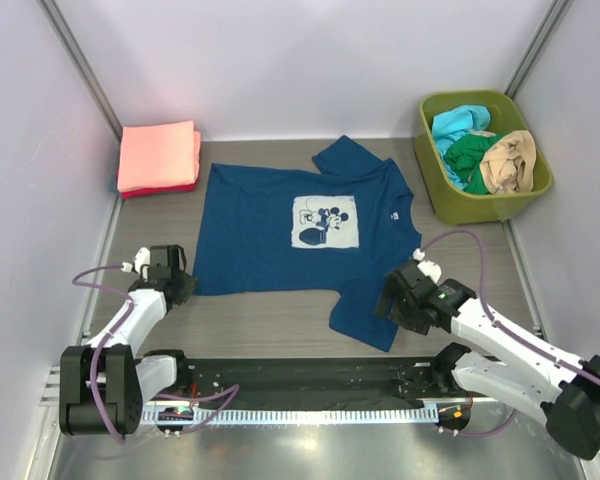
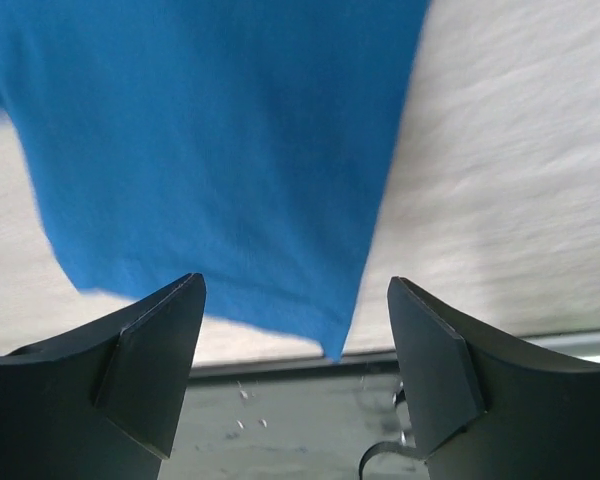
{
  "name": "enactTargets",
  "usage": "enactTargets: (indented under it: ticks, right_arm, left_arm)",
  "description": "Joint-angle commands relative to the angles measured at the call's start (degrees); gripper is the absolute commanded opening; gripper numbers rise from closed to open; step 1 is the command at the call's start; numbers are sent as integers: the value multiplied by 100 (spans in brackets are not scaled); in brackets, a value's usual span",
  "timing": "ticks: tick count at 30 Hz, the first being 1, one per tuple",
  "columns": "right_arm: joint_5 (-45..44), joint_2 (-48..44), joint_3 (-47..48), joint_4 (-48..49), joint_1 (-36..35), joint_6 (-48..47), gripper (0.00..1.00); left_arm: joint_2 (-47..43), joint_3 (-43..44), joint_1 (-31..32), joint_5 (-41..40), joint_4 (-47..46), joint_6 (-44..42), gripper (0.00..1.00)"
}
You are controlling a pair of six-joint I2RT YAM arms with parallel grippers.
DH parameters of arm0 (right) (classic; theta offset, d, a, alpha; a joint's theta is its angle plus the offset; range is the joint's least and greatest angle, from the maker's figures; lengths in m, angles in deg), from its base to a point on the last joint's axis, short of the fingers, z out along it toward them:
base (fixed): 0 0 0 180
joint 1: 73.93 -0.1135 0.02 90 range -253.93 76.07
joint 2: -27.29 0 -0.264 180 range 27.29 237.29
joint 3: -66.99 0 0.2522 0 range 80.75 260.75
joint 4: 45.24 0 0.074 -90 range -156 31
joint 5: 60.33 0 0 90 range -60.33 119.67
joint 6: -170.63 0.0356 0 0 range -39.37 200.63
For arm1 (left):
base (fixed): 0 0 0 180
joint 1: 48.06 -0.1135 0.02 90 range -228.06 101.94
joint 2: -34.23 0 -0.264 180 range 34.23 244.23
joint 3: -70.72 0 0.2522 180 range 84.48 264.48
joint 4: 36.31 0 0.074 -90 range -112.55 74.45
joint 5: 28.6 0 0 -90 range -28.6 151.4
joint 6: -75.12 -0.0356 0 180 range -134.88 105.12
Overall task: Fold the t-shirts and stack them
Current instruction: Fold the tshirt
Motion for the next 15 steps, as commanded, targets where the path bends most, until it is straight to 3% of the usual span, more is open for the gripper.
enactTargets:
  ticks: [1, 6, 10, 15]
  right_arm:
    - [-419, 229, -65, -116, -776, 934, 79]
    - [-666, 818, -180, -108, -1910, 1892, 75]
    - [-692, 802, -215, -143, -2201, 2165, 69]
    - [-780, 793, -373, -55, -2299, 2316, 50]
  left_arm:
    - [36, 1, -35, -88, -352, -70, 13]
    - [-86, -43, -52, -44, -360, -166, 5]
    - [-165, -78, -87, -27, -369, -193, 5]
    - [-166, -78, -114, 44, -387, -228, 4]
